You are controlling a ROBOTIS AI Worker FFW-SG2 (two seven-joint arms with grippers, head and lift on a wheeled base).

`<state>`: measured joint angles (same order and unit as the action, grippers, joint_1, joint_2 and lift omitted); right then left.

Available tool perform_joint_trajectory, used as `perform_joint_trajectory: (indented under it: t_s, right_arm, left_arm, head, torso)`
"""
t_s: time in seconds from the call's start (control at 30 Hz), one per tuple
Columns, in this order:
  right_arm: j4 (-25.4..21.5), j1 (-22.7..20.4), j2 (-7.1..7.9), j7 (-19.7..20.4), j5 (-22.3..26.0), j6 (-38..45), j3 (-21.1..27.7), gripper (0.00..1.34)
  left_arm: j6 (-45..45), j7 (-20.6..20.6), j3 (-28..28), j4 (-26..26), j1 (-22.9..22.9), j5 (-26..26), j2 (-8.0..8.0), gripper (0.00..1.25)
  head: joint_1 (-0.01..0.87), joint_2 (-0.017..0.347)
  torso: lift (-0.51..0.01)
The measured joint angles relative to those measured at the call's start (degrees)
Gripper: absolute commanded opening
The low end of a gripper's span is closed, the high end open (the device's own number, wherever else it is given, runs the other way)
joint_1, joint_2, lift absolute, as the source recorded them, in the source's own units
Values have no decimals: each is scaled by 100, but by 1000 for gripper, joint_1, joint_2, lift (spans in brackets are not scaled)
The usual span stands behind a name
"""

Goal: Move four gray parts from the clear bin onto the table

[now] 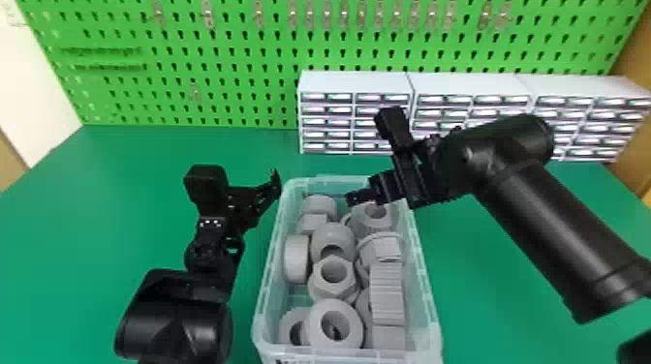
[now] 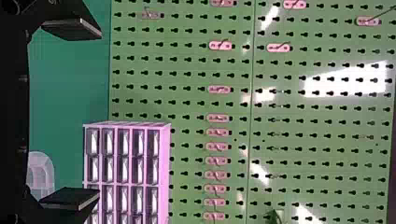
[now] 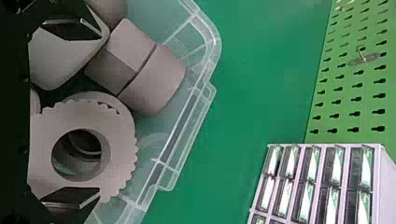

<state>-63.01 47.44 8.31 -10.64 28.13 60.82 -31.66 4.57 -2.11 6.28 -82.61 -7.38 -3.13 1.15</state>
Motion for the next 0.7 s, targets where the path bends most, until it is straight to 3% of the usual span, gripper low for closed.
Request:
perform_joint_trajectory:
  t_s: [0.7]
  right_arm:
    - [578,57,-67,-9,142,-557,-404,1216]
  left_arm:
    - [0,0,52,16,-78,-38,0,1151]
  head:
    - [693,72]
  torso:
    - [-52]
